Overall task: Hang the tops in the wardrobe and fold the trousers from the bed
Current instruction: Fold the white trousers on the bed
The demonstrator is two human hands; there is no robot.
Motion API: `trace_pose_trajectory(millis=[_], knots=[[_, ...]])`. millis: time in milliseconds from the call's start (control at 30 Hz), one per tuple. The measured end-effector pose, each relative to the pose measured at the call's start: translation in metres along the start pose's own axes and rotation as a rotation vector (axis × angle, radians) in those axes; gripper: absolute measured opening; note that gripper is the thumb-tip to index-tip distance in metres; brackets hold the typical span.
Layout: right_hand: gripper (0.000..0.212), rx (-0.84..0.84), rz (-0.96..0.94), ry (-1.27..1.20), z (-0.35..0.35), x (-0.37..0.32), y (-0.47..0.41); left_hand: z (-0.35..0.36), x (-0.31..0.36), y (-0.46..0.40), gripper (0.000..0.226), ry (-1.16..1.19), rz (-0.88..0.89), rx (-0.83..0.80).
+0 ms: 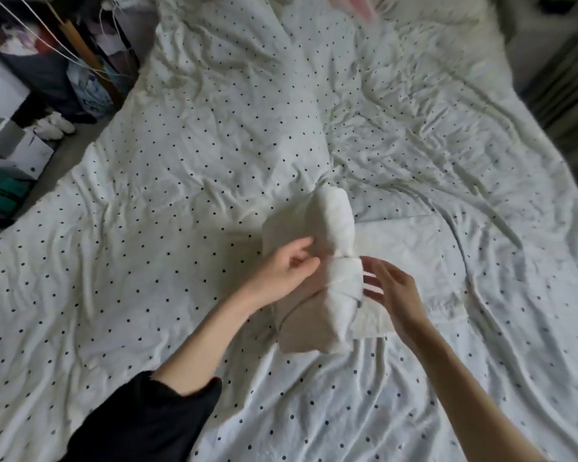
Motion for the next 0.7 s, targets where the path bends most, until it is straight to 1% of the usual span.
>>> trace_pose_trajectory(millis=[67, 100, 133, 167, 200, 267, 300, 333, 367, 400, 433, 467, 533, 567, 633, 700], knots=[[0.021, 0.152, -0.062, 0.069, -0.035, -0.005, 0.002, 0.055, 0.004, -0.017, 0.043, -0.18, 0.057, -0.142], [0.021, 0.225, -0.088, 0.167, -0.049, -0.004, 0.004, 0.079, 0.003, -0.021, 0.04, -0.214, 0.074, -0.195], [0.024, 0.282, -0.117, 0.285, -0.059, -0.003, 0.006, 0.098, 0.002, -0.024, 0.037, -0.219, 0.096, -0.225], [0.027, 0.32, -0.155, 0.394, -0.064, 0.001, 0.007, 0.107, 0.002, -0.026, 0.034, -0.189, 0.117, -0.2], [0.029, 0.342, -0.196, 0.478, -0.066, 0.004, 0.008, 0.107, 0.001, -0.028, 0.032, -0.141, 0.131, -0.119], [0.032, 0.351, -0.257, 0.582, -0.061, 0.007, 0.007, 0.081, -0.008, -0.025, 0.03, -0.061, 0.135, 0.176], [0.036, 0.358, -0.246, 0.603, -0.063, 0.008, 0.002, 0.066, -0.014, -0.023, 0.028, -0.064, 0.128, 0.315], [0.042, 0.367, -0.206, 0.619, -0.065, 0.01, -0.004, 0.049, -0.023, -0.02, 0.026, -0.102, 0.111, 0.426], [0.048, 0.365, -0.147, 0.633, -0.065, 0.011, -0.011, 0.032, -0.036, -0.015, 0.025, -0.133, 0.061, 0.503], [0.053, 0.351, -0.071, 0.625, -0.068, 0.013, -0.019, 0.021, -0.049, -0.012, 0.029, -0.135, -0.036, 0.529], [0.054, 0.332, -0.006, 0.592, -0.07, 0.015, -0.026, 0.015, -0.063, -0.01, 0.038, -0.082, -0.163, 0.502], [0.053, 0.323, 0.042, 0.559, -0.071, 0.017, -0.031, 0.015, -0.075, -0.008, 0.046, 0.031, -0.286, 0.427], [0.048, 0.379, 0.029, 0.609, -0.069, 0.016, -0.032, 0.027, -0.09, -0.006, 0.05, 0.348, -0.445, 0.266], [0.045, 0.44, -0.024, 0.656, -0.069, 0.013, -0.029, 0.032, -0.093, -0.008, 0.051, 0.457, -0.475, 0.229], [0.035, 0.522, -0.18, 0.733, -0.066, 0.006, -0.02, 0.034, -0.097, -0.012, 0.054, 0.592, -0.494, 0.236], [0.033, 0.467, -0.266, 0.816, -0.057, 0.006, -0.014, 0.034, -0.094, -0.017, 0.051, 0.602, -0.478, 0.264]])
Point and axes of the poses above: each hand's wrist, its own y-axis away from the middle knuckle, its own z-axis out of the palm, x = y × z, the point moved 5 cm from there along -y, towards the middle knuckle, and after that the axes turned 8 degrees about z, right-handed, at the moved point
